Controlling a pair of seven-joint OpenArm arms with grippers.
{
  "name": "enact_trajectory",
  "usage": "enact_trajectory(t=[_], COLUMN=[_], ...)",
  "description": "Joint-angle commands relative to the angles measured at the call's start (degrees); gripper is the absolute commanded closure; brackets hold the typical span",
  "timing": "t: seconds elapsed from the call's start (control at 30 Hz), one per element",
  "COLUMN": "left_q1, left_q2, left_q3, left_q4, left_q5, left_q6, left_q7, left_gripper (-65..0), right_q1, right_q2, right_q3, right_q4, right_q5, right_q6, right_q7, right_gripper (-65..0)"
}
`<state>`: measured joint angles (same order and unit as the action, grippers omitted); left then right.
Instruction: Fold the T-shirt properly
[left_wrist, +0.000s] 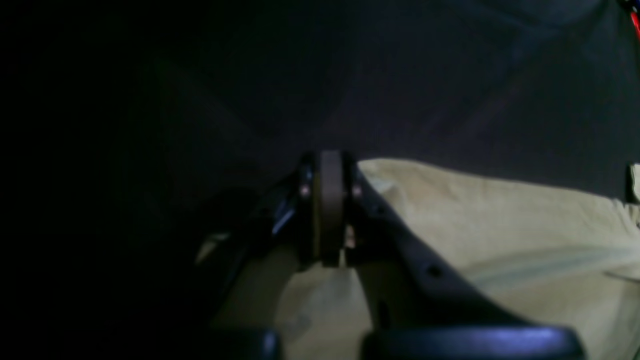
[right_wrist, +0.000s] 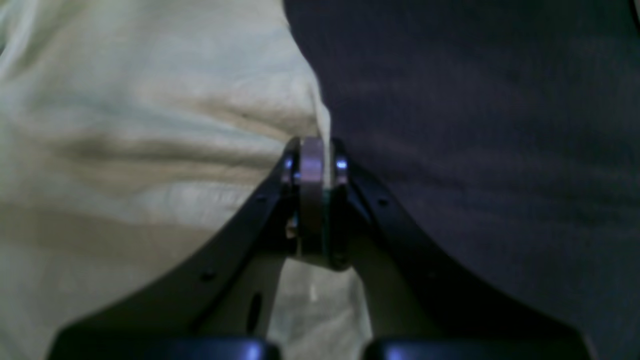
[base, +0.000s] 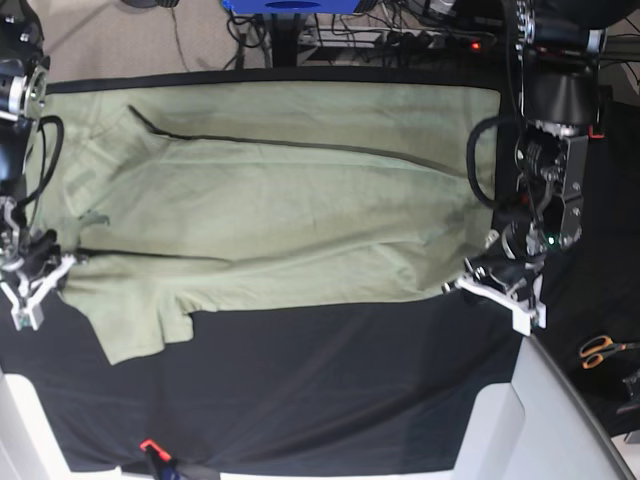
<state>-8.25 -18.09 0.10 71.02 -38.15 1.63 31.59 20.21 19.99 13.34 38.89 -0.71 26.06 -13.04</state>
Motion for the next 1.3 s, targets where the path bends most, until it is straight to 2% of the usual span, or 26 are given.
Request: enact_trajectory(t=[0.0,0.27,0.33,0.43,0.53,0.7,0.83,1.0,1.27], left_q1=[-0.67,4.69,6.10,7.24,8.21,9.53,11.55,13.39,15.86], left_q2=[-0.68,-1.83,-1.91,-1.56,-1.91,-3.67,-3.23,-3.58,-3.67], left_q3=[-0.32,-0.41,-2.87,-8.93,-11.66,-10.34,-9.55,-9.90,-10.08], left_q4=[1.90,8.84,11.13,14.38,16.23,16.40,16.58,16.67,17.37], left_q5=[-0.49,-0.57,-0.57,-0.57,-0.31,-0.13,-0.13,-0.13,-0.13], left_q6=[-0.18,0.00,0.00,0.00,-0.18,-0.18,-0.18,-0.18,-0.18], left_q7=[-0.87,-0.87,0.10,5.37,6.60,7.31,7.13,7.13,7.13], left_gripper=[0.0,0.0,0.0,0.0,0.0,0.0,0.0,0.0,0.0], right_q1=[1.02,-4.25,-5.48,-6.80,-7.33,-7.33,-7.33,-8.38,-11.90], right_q2=[0.98,0.63,0.63,0.54,0.54,0.80,0.45,0.72,0.45], right_q3=[0.24,0.33,0.33,0.33,0.33,1.03,7.18,7.89,8.06], right_q4=[2.12,10.38,12.40,15.04,16.01,16.27,16.71,16.80,17.76], right_q5=[0.40,0.49,0.49,0.49,0.49,0.75,0.49,0.49,0.67], right_q6=[0.35,0.44,0.44,0.44,0.44,0.27,0.35,0.44,0.53], right_q7=[1.04,-1.69,-1.95,-2.04,-2.13,-4.24,-4.50,-7.14,-7.23], right_gripper=[0.0,0.0,0.0,0.0,0.0,0.0,0.0,0.0,0.0])
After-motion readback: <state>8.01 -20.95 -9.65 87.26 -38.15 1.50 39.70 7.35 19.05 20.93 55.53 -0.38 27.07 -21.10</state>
